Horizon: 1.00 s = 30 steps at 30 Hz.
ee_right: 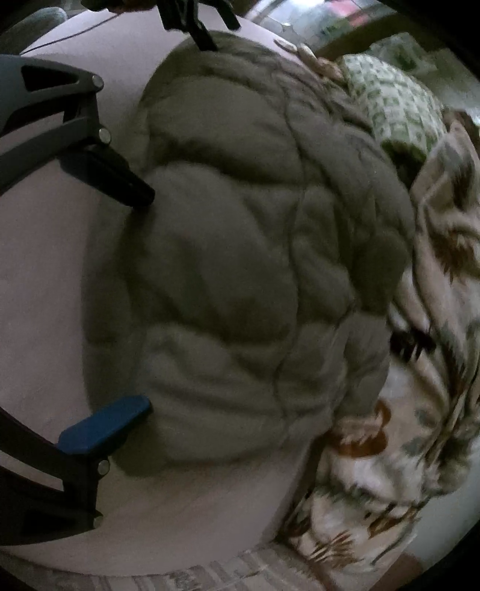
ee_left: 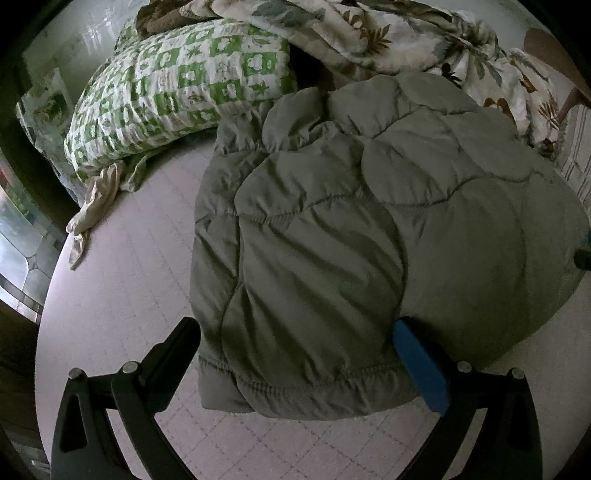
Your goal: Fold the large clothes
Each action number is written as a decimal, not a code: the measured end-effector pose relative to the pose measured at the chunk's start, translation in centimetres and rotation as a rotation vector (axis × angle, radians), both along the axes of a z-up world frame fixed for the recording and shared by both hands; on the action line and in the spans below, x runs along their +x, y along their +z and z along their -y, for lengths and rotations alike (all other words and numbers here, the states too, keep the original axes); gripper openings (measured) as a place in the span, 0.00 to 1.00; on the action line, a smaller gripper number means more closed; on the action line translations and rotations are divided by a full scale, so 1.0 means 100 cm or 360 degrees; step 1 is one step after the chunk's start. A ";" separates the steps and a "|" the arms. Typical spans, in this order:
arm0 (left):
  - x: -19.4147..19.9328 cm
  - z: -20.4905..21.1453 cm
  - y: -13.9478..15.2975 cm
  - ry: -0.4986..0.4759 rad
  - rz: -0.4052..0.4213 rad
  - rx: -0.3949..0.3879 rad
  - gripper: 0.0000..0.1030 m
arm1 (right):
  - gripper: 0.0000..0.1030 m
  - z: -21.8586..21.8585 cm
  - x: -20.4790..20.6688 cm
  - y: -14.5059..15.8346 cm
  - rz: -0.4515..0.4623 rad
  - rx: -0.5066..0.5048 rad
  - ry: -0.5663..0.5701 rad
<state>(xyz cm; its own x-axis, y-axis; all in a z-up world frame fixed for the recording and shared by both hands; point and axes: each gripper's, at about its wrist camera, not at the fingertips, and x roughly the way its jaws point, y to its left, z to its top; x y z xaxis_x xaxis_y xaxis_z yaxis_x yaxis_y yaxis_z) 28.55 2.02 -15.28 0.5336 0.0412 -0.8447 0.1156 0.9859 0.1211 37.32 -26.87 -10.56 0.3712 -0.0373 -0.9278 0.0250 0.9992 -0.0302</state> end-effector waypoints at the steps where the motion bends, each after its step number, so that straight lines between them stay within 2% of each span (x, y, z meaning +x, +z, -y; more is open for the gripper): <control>1: 0.000 -0.001 -0.001 0.0006 -0.0005 -0.0009 1.00 | 1.00 0.004 0.000 -0.004 -0.0014 0.0029 -0.0007; 6: 0.000 0.000 -0.002 0.0006 -0.0010 -0.0002 1.00 | 1.00 0.002 0.004 -0.011 -0.0048 0.0005 0.0042; 11: 0.002 -0.002 -0.002 -0.0007 -0.0020 -0.0009 1.00 | 1.00 0.002 0.010 0.005 -0.0052 0.0056 0.0098; 22: -0.001 -0.007 0.011 -0.0025 -0.0006 0.0001 1.00 | 1.00 0.048 0.004 0.025 0.0022 0.0083 0.0008; 30: 0.008 -0.035 0.021 0.0055 -0.0014 -0.0002 1.00 | 1.00 0.082 0.012 0.023 -0.0037 0.0159 -0.0083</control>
<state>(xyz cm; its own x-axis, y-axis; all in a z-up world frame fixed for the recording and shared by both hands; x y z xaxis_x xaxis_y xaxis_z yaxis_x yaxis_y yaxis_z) 29.36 5.51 -13.18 0.5244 0.0586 -0.8494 0.0825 0.9894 0.1192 38.48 -35.06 -8.24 0.3497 0.0368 -0.9361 0.0777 0.9947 0.0681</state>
